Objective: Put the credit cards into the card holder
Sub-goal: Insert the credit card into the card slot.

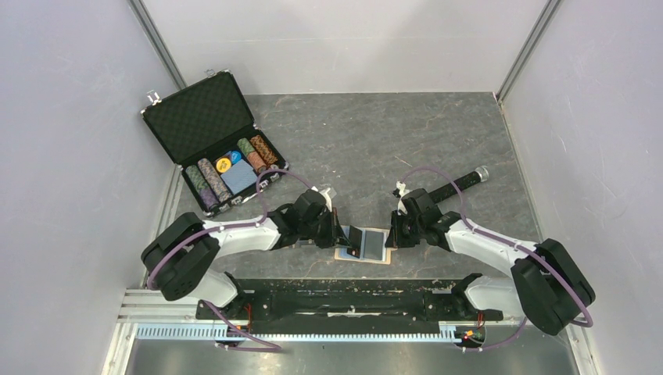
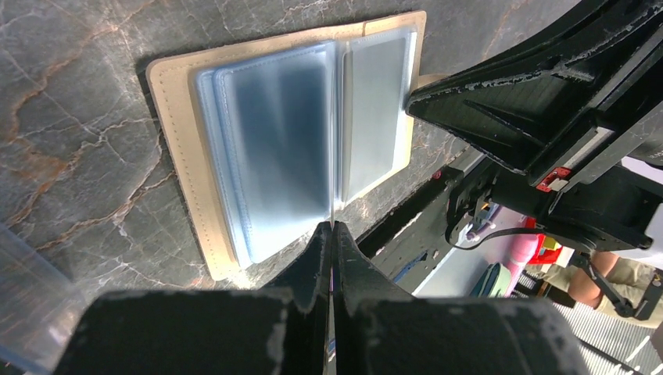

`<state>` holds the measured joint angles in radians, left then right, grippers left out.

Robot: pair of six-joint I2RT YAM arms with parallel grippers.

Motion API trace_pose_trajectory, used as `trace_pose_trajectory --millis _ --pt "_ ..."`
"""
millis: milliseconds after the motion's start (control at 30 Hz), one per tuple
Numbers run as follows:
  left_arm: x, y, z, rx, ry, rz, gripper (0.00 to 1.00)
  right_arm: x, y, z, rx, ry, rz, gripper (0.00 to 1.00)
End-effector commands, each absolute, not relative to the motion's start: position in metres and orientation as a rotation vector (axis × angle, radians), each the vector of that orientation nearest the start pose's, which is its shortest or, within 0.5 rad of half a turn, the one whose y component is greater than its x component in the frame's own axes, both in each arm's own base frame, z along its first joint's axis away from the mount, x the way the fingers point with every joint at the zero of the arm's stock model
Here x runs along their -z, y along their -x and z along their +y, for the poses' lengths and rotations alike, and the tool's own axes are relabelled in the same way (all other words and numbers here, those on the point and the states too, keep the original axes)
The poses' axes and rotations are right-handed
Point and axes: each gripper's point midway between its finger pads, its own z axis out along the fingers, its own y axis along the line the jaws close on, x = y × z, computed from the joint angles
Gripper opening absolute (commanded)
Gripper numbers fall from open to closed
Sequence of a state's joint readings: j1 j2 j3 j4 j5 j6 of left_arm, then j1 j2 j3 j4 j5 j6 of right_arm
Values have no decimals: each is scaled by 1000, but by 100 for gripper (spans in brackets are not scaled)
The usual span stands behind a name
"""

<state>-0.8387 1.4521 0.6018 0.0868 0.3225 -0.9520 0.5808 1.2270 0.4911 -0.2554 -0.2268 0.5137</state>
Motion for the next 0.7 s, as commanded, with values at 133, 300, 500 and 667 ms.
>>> trace_pose_trajectory --millis 133,300,500,667 --pt "-65 -172 -332 1189 -74 2596 2 -10 -180 184 -631 202 2679 0" --pt "-64 -171 -333 1187 -84 2593 2 -10 -181 184 -629 201 2679 0" --pt "-69 -174 -334 1189 -91 2573 2 -9 -180 184 -628 206 2683 0" --pt "-70 -175 -337 1207 -91 2559 2 -5 -176 184 -640 206 2693 0"
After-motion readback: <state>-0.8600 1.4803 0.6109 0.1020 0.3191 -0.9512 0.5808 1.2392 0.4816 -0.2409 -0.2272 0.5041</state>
